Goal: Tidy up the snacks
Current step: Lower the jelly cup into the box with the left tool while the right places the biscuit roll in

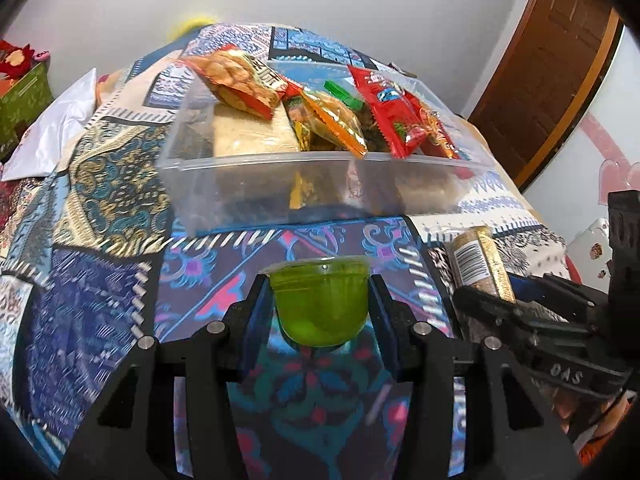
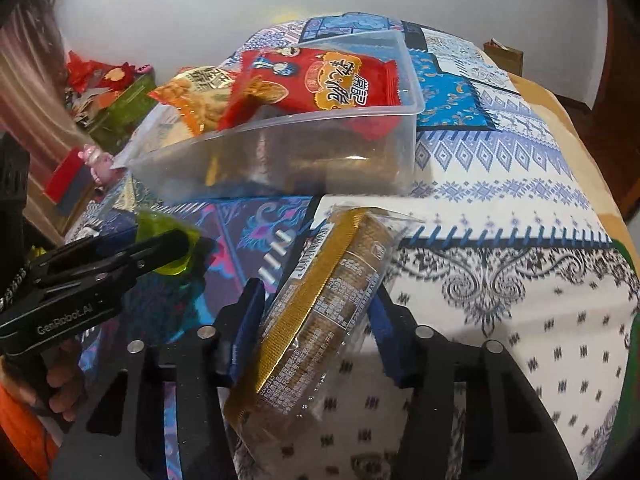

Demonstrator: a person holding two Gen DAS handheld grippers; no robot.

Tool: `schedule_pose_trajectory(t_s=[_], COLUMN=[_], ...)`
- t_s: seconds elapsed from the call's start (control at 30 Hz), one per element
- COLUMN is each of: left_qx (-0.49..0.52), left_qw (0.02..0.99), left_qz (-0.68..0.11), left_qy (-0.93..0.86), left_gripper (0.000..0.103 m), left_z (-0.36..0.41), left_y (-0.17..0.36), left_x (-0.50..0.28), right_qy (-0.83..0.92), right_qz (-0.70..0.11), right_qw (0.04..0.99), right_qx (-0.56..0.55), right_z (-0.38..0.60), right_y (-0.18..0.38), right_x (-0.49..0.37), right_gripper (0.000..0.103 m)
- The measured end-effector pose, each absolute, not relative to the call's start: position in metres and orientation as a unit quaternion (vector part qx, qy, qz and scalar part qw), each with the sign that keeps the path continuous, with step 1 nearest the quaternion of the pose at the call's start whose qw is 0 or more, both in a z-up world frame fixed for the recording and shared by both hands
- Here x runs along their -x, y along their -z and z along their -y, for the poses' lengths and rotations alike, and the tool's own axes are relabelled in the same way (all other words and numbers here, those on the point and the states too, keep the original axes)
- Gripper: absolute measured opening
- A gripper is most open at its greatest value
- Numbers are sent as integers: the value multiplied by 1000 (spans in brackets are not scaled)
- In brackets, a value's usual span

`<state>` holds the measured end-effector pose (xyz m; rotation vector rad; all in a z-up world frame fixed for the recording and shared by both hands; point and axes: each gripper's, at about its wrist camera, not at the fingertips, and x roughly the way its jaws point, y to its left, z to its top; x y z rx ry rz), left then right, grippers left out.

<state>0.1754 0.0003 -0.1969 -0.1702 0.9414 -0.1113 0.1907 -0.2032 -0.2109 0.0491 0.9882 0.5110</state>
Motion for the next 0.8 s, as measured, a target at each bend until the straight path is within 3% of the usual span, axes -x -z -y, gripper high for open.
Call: schedule_pose_trajectory(t_s=[0.17, 0.8], left_qx=[89, 98], left_qw=[896, 926], left_qz=[-433, -362], left_qy=[45, 35], left_gripper=[48, 48], left_z=[-10, -22], left_y=[178, 122], left_x=[-157, -200], right_qy=[-244, -244], right_qz=[-453, -347], right_qw=[857, 905], right_qx=[-27, -35], right_z=[211, 209], right_y=[199, 126], right_x=[-180, -210], right_gripper=[34, 32])
